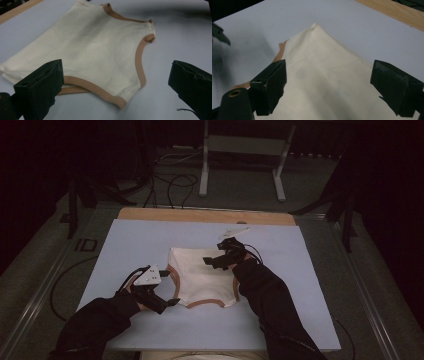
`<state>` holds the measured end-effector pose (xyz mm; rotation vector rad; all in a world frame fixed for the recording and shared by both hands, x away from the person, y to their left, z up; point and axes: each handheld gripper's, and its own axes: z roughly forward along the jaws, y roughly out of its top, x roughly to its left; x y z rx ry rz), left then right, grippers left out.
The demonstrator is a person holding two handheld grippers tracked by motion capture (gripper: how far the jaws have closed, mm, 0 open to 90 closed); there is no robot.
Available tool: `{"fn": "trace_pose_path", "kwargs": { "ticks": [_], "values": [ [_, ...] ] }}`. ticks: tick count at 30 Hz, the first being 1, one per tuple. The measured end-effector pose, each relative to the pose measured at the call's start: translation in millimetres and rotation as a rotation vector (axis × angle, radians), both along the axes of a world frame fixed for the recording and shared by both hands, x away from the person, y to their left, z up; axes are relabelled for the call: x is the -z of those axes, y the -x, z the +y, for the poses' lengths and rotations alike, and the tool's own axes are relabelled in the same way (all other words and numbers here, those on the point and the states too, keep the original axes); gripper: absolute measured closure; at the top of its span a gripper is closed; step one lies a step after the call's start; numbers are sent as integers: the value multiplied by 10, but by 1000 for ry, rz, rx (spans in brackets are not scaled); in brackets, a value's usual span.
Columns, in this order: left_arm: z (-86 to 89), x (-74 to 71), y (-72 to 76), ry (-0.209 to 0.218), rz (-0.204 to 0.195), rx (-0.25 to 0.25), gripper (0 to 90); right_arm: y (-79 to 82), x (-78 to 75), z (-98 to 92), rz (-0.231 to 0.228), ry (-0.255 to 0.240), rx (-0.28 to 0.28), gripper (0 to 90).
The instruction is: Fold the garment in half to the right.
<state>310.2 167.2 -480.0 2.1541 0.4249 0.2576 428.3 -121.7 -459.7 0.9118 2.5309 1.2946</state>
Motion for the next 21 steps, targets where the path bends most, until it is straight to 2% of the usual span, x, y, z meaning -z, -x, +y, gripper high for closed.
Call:
{"fn": "trace_pose_path", "kwargs": {
  "ticks": [14,21],
  "values": [
    [-103,156,-10,-119,-1,95,30,-137,127,452,45,24,-57,135],
    [-174,199,-36,-174,-24,141,80,-221,153,659,52,33,-72,135]
  ]
}}
